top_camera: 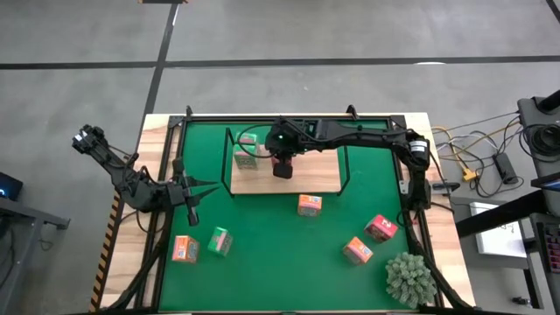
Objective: Stack cereal on shelf
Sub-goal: Put the left red cereal box on the shelf aligned with the other red cereal box
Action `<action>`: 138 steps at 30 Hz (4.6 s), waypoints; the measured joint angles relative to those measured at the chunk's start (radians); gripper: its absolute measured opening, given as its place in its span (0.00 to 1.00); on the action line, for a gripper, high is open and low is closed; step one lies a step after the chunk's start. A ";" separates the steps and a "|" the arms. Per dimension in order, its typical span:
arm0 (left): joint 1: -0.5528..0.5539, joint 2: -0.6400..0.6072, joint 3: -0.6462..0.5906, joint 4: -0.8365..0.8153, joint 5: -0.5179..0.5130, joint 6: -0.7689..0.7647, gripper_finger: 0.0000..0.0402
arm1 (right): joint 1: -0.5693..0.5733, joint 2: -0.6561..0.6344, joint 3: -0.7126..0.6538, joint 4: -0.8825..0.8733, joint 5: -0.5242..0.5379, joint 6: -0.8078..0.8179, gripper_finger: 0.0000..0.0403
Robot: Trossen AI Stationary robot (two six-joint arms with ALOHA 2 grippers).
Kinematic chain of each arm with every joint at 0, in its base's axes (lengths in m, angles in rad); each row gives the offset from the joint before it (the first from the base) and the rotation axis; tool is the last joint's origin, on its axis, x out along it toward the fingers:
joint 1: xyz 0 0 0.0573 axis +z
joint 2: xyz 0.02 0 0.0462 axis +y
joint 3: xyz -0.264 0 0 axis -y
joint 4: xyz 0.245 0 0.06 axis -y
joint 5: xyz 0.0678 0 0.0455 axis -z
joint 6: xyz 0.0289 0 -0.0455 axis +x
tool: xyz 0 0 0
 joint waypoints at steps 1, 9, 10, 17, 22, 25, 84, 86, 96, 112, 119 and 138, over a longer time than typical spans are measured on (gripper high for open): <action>0.000 0.000 0.000 0.000 0.000 0.000 0.10 | 0.000 0.000 0.000 0.000 0.000 -0.001 0.02; 0.000 0.001 0.000 0.000 0.000 0.000 0.10 | 0.005 0.000 0.000 -0.009 0.000 -0.018 0.02; 0.000 0.001 0.000 0.000 0.000 0.000 0.10 | 0.006 0.000 0.000 -0.010 0.000 -0.018 0.02; 0.000 0.001 0.000 0.000 0.000 0.000 0.10 | 0.014 0.000 -0.001 -0.011 0.000 -0.018 0.02; 0.000 0.001 0.000 0.000 0.000 0.000 0.10 | 0.017 -0.001 -0.001 -0.011 0.000 -0.019 0.02; 0.000 0.001 0.000 0.000 0.000 0.000 0.10 | 0.018 -0.001 -0.001 -0.012 0.000 -0.018 0.02; 0.000 0.001 0.000 0.001 0.001 -0.005 0.10 | 0.029 -0.009 -0.003 -0.033 0.000 -0.018 0.02; 0.000 0.001 0.000 0.001 0.001 -0.005 0.10 | 0.029 -0.009 -0.003 -0.034 0.000 -0.018 0.02; 0.000 0.001 0.000 0.001 0.001 -0.004 0.10 | 0.029 -0.009 -0.003 -0.034 0.000 -0.018 0.02; 0.000 0.001 0.000 0.000 0.000 -0.004 0.10 | 0.033 -0.010 -0.001 -0.064 0.000 0.001 0.02; 0.000 0.001 0.000 0.000 0.001 -0.004 0.10 | 0.034 -0.013 0.016 -0.069 0.000 0.001 0.02; 0.000 0.001 0.000 0.000 0.001 -0.004 0.10 | 0.006 -0.063 0.109 -0.512 0.001 0.105 0.02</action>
